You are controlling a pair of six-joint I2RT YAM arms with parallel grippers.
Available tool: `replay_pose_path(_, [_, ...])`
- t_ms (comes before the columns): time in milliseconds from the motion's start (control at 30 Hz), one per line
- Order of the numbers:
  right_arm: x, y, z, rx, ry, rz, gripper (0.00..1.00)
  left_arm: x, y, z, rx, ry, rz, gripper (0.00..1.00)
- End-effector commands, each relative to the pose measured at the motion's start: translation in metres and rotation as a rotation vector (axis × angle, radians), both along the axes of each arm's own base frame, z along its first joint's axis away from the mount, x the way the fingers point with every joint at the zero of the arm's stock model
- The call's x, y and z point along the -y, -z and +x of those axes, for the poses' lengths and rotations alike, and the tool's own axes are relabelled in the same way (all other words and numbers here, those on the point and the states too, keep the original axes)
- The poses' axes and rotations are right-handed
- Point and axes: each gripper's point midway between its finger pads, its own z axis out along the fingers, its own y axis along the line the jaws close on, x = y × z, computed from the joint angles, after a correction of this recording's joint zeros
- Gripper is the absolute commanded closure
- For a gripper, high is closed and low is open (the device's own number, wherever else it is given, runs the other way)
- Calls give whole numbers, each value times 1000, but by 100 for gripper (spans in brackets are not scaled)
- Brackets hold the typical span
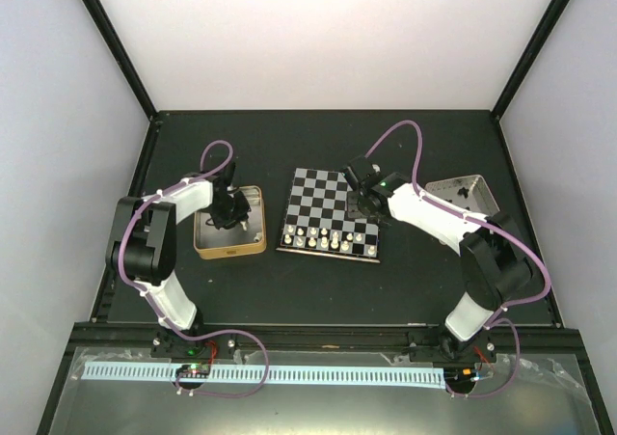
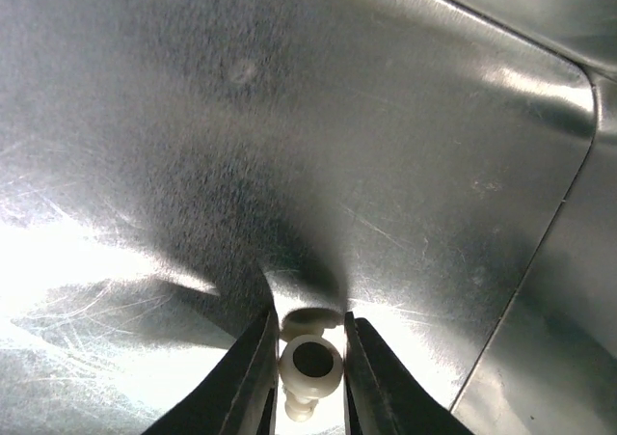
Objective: Set up the chess pieces on the board
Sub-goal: Pick up the chess piece from the storage box.
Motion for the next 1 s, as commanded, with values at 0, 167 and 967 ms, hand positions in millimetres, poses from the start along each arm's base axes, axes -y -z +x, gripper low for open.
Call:
replay_pose_path(0, [4, -12, 6, 45, 21, 14, 78, -2, 16, -16, -89, 36, 43, 80])
replay_pose_path(167, [2, -13, 6, 45, 17, 22, 77, 0, 20, -17, -99, 55, 40, 86])
replay_pose_path(967, [-170, -135, -25, 431, -618, 675, 41, 67, -131, 0, 216, -103, -547, 93])
